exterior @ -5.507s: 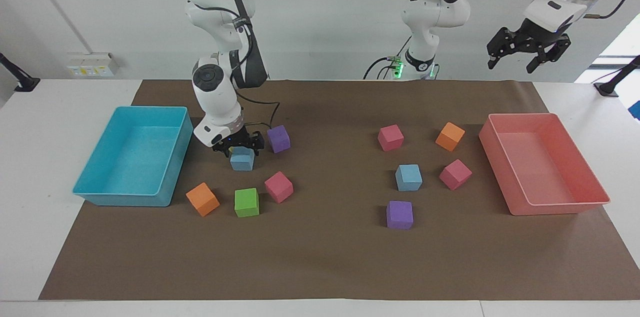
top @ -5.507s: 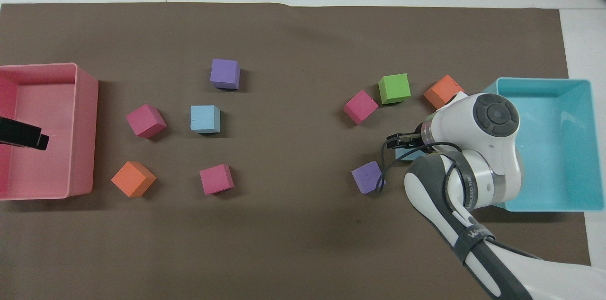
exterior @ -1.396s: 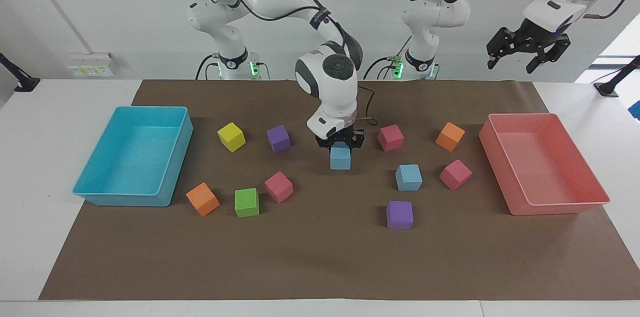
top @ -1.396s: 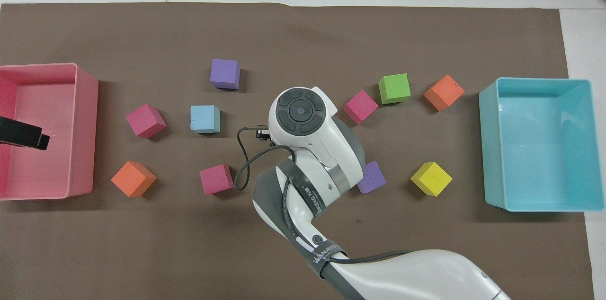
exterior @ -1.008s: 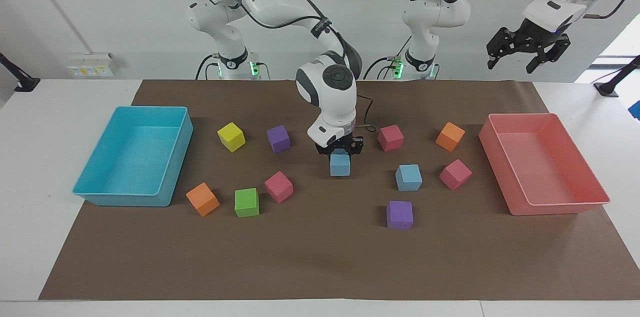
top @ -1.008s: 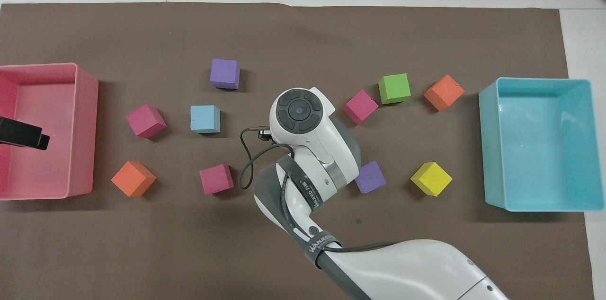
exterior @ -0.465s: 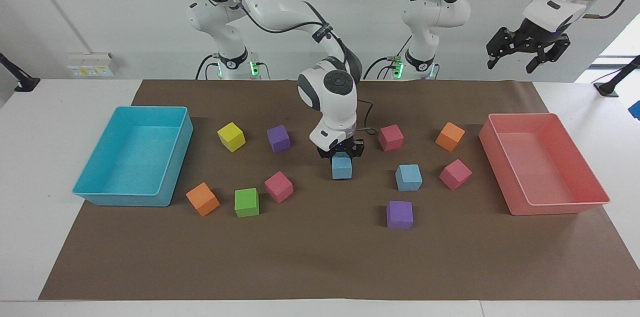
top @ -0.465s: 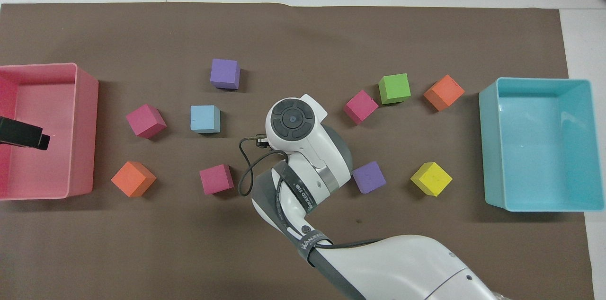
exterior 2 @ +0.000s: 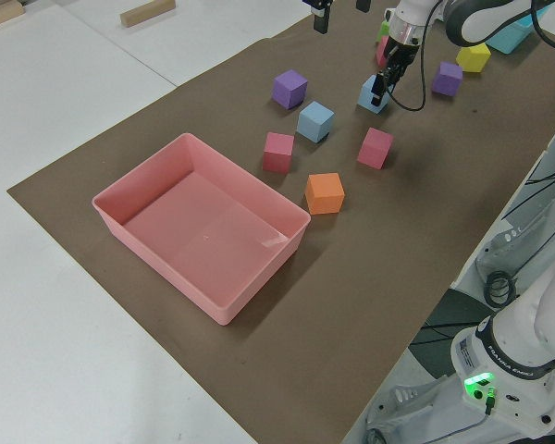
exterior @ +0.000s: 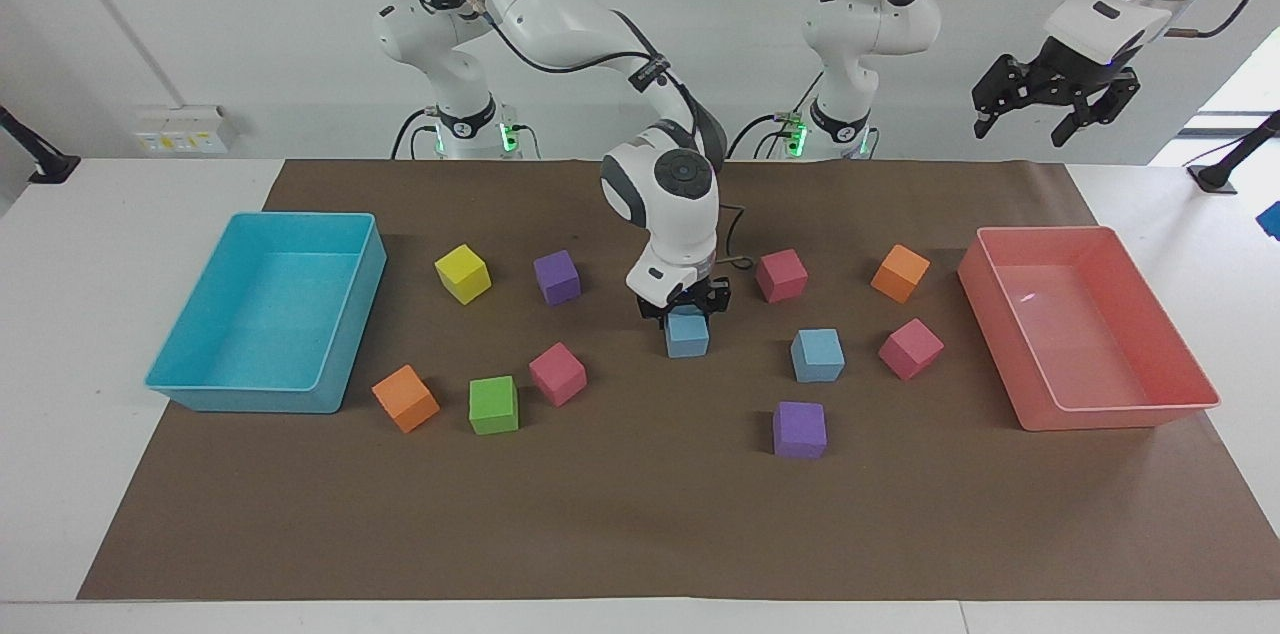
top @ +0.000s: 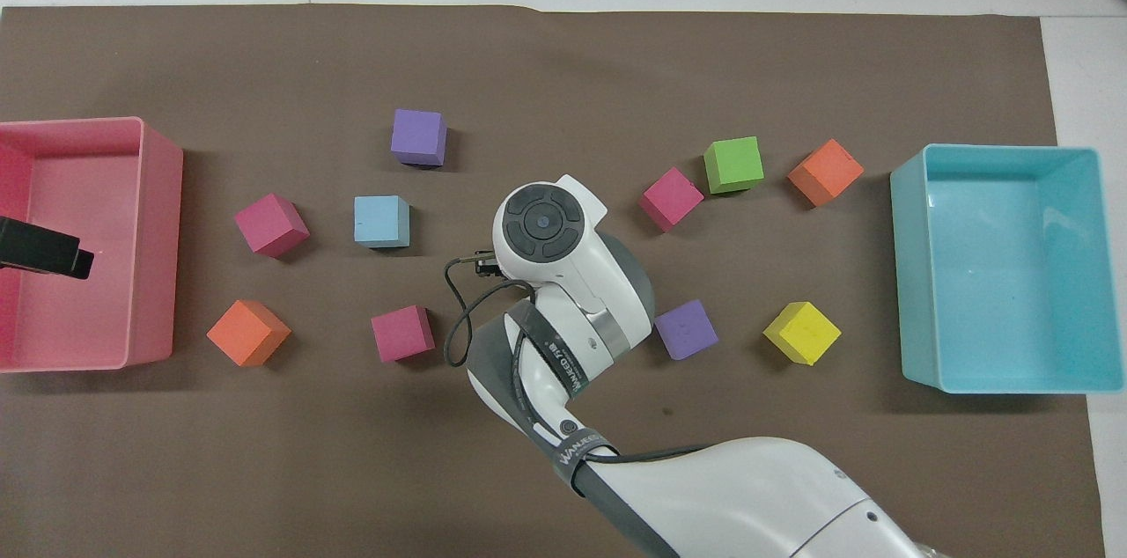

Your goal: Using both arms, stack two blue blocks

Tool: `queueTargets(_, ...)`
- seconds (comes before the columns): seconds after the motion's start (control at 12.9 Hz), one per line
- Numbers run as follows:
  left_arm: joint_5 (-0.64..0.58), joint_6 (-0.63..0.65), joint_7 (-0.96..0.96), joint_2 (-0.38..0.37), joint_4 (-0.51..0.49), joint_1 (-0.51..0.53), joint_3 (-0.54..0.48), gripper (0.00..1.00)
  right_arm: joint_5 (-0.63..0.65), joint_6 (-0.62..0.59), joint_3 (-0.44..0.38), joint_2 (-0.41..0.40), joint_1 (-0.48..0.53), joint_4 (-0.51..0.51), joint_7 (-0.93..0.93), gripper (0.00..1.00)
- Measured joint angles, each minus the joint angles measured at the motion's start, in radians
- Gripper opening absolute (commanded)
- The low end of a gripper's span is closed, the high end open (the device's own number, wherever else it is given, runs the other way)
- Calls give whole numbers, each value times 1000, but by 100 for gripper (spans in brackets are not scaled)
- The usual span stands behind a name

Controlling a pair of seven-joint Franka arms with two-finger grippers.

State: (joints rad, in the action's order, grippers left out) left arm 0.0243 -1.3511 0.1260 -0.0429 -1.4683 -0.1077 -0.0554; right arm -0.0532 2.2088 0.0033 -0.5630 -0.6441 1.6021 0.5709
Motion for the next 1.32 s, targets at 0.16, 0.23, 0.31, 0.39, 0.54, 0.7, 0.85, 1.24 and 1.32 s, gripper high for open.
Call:
queueTargets(0.16,0,0,0,0,0,0,0,100,-2,1,0,4,0,-5,0,100)
queueTargets(0.23,0,0,0,0,0,0,2,100,-2,1,-2,13,1,-8,3,100)
queueTargets(0.31,0,0,0,0,0,0,2,100,-2,1,-3,28,4,-10,9,100)
queueTargets(0.39,0,0,0,0,0,0,3,100,-2,1,-5,47,13,-11,12,100)
queueTargets(0.54,0,0,0,0,0,0,4,100,-3,0,-6,85,43,-11,12,100)
queueTargets(0.7,0,0,0,0,0,-1,8,100,-8,-9,-8,117,83,-9,12,100)
queueTargets(0.85,0,0,0,0,0,-1,12,100,-100,-24,-8,144,134,4,-19,100)
queueTargets(1.24,0,-13,-26,0,0,-2,21,100,-344,-27,-9,157,231,67,-298,72)
queueTargets(1.32,0,-26,-36,0,0,-2,29,100,-381,-27,-10,159,240,80,-343,56)
